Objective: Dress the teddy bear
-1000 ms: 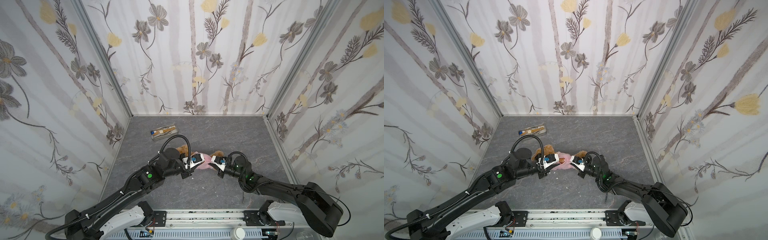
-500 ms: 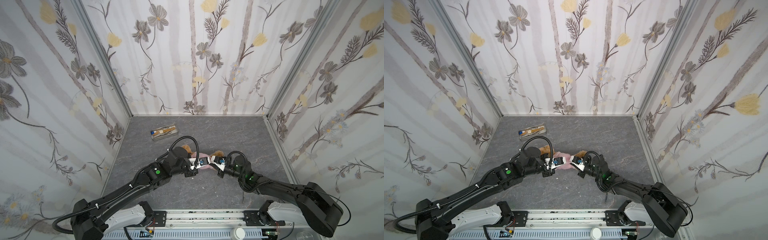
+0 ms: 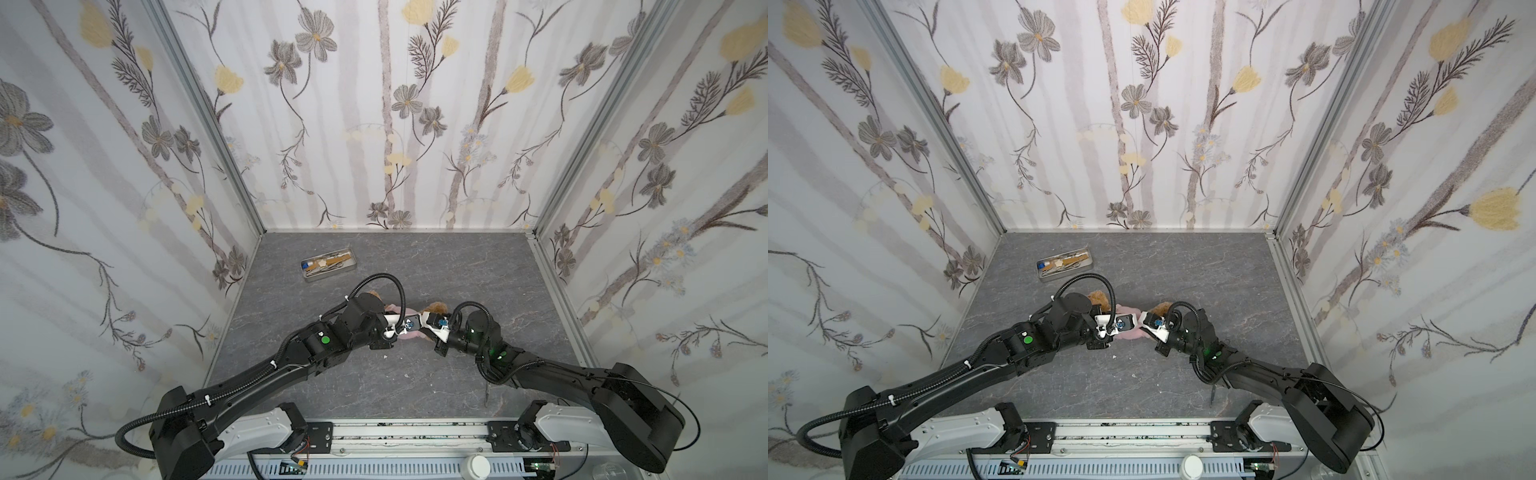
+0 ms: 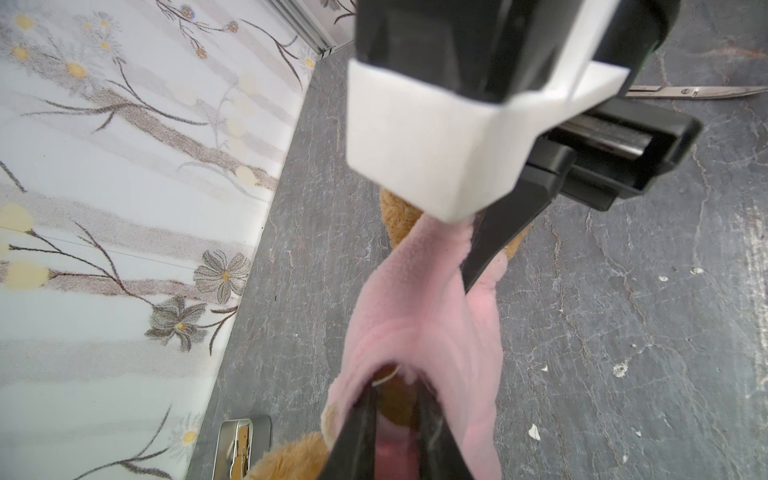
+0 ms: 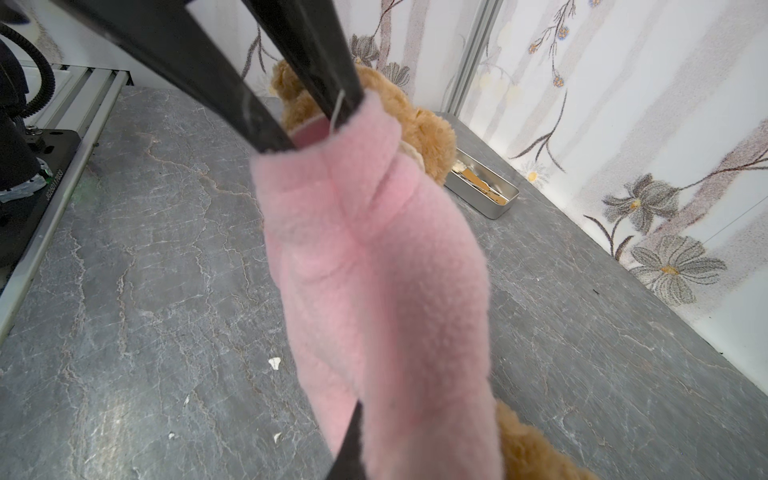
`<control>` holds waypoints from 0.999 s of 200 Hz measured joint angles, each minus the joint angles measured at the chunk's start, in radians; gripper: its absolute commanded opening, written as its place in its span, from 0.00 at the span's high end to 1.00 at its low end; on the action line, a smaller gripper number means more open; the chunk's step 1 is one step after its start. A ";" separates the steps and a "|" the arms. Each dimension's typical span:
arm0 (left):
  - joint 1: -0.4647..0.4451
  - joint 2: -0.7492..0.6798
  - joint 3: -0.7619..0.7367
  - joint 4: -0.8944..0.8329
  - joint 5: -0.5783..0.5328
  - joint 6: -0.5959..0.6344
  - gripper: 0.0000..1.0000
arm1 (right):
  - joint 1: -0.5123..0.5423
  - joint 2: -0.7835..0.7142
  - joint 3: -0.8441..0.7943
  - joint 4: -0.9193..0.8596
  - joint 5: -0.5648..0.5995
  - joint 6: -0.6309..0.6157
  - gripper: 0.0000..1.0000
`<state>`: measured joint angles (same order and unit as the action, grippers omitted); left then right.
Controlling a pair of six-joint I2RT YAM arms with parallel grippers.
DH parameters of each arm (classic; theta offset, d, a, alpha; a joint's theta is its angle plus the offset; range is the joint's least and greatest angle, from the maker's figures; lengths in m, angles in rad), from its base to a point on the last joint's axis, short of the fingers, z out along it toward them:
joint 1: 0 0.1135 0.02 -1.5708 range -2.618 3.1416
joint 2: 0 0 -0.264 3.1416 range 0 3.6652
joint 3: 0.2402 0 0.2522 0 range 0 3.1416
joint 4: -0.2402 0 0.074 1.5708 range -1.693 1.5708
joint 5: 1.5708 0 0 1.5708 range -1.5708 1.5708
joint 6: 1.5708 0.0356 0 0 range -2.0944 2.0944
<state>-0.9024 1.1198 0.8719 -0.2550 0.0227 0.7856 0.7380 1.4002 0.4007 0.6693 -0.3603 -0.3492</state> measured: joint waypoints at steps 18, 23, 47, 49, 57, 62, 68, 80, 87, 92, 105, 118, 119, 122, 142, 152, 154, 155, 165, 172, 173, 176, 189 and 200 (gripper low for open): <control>0.000 0.013 0.006 0.000 0.002 0.002 0.74 | 0.002 0.001 0.000 0.000 0.000 0.000 1.00; 0.000 0.018 0.009 0.000 0.002 0.003 0.73 | 0.002 0.001 0.000 0.000 0.000 0.000 1.00; 0.000 0.044 0.021 0.000 0.006 0.004 0.70 | 0.006 0.001 0.000 0.000 0.000 0.000 1.00; 0.000 0.046 0.022 0.000 0.007 0.004 0.70 | 0.006 0.001 0.000 0.000 0.000 0.000 1.00; 0.000 0.055 0.026 0.000 0.010 0.004 0.68 | 0.006 0.001 0.000 0.001 -0.001 0.000 1.00; 0.000 0.059 0.027 0.001 0.012 0.003 0.67 | 0.007 0.001 -0.001 0.002 -0.001 0.000 1.00; 0.000 0.064 0.029 0.002 0.014 0.003 0.66 | 0.008 0.001 -0.001 0.003 -0.002 0.000 1.00; 0.000 0.076 0.031 0.005 0.019 0.003 0.63 | 0.008 0.001 -0.004 0.007 -0.005 0.000 1.00; 0.000 0.082 0.031 0.009 0.021 0.003 0.61 | 0.009 0.001 -0.005 0.008 -0.010 0.000 1.00; 0.000 0.087 0.031 0.011 0.024 0.003 0.61 | 0.010 0.001 -0.006 0.008 -0.011 0.000 1.00; 0.000 0.098 0.031 0.015 0.031 0.002 0.60 | 0.012 0.001 -0.007 0.007 -0.019 -0.005 1.00; 0.003 0.108 0.032 0.023 0.042 -0.002 0.63 | 0.012 0.001 -0.008 0.007 -0.021 -0.011 1.00; 0.004 0.109 0.032 0.024 0.044 -0.003 0.63 | 0.012 0.001 -0.008 0.007 -0.021 -0.012 1.00; 0.006 0.111 0.032 0.025 0.049 -0.004 0.64 | 0.012 0.001 -0.008 0.006 -0.023 -0.013 1.00; 0.020 0.125 0.032 0.035 0.088 -0.018 0.74 | 0.012 0.000 -0.010 0.002 -0.026 -0.029 1.00; 0.027 0.128 0.031 0.035 0.107 -0.025 0.81 | 0.012 -0.002 -0.011 -0.001 -0.030 -0.039 1.00; 0.028 0.128 0.031 0.036 0.110 -0.026 0.82 | 0.012 -0.003 -0.011 -0.001 -0.031 -0.041 1.00; 0.029 0.128 0.031 0.036 0.112 -0.027 0.83 | 0.012 -0.003 -0.011 0.000 -0.032 -0.042 1.00; 0.034 0.129 0.028 0.040 0.126 -0.027 0.89 | 0.012 -0.004 -0.011 0.000 -0.034 -0.046 1.00; 0.036 0.129 0.027 0.041 0.135 -0.029 0.94 | 0.012 -0.006 -0.012 0.000 -0.034 -0.048 1.00; 0.037 0.129 0.027 0.041 0.136 -0.029 0.95 | 0.012 -0.006 -0.013 0.000 -0.034 -0.049 1.00; 0.038 0.129 0.026 0.041 0.140 -0.030 0.98 | 0.012 -0.006 -0.014 0.000 -0.034 -0.050 1.00; 0.042 0.130 0.026 0.041 0.156 -0.035 1.00 | 0.012 -0.008 -0.020 0.003 -0.033 -0.050 1.00; 0.049 0.124 0.025 0.040 0.171 -0.039 1.00 | 0.008 -0.008 -0.033 0.020 -0.033 -0.049 1.00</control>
<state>-0.8536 1.2434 0.8970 -0.2150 0.1936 0.7467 0.7460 1.3918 0.3676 0.6891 -0.3935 -0.3981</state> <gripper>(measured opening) 0.069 0.075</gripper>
